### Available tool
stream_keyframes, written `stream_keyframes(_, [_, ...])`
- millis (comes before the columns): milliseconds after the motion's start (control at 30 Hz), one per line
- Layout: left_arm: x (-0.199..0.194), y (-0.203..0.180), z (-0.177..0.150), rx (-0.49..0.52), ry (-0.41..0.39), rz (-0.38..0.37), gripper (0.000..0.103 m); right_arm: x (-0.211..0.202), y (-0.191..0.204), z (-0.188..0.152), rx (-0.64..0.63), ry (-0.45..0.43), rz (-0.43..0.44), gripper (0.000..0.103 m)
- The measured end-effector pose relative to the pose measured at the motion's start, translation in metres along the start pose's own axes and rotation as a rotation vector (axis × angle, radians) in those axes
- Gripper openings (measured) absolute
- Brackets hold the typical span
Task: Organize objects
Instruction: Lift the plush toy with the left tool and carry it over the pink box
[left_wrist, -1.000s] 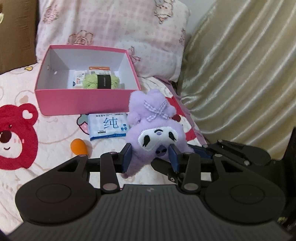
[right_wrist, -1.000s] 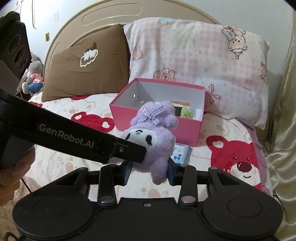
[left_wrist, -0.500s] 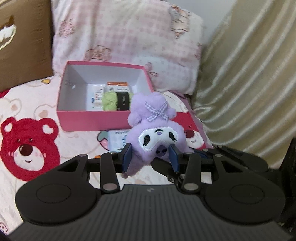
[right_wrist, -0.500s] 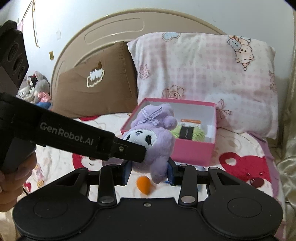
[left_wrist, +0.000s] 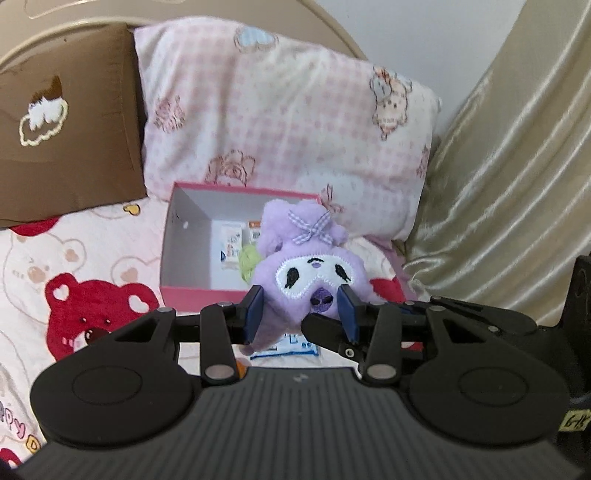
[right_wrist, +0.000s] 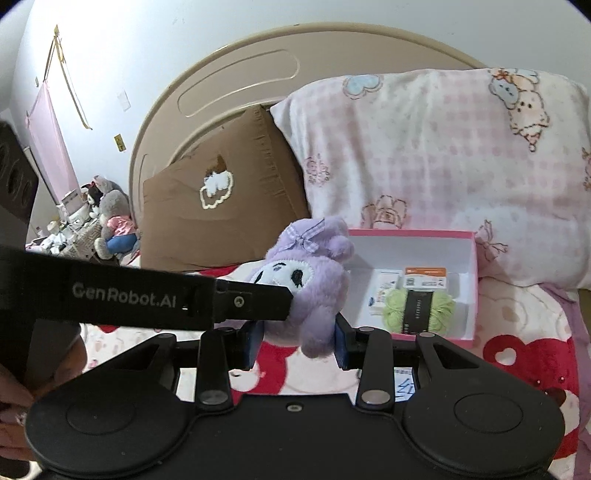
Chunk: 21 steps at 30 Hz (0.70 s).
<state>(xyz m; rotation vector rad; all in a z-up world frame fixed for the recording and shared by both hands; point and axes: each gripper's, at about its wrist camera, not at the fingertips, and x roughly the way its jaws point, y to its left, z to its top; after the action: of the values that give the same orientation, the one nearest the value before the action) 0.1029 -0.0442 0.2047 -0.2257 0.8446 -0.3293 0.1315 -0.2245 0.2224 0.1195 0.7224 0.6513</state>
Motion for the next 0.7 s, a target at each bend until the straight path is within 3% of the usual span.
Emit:
stream_keyframes(200, [-0.032, 0.006, 0.038, -0.02, 0.035, -0.009, 0.042, -0.013, 0.03, 0.038, -0.015, 0.036, -0.017, 0.043])
stream_keyframes(467, [-0.061, 0.006, 0.076, 0.024, 0.032, -0.022, 0.041, -0.023, 0.061, 0.08, 0.0, 0.059, -0.075, 0.043])
stream_keyframes(700, [-0.039, 0.008, 0.082, 0.044, 0.047, -0.041, 0.04, -0.016, 0.063, 0.09, -0.016, 0.07, -0.145, 0.043])
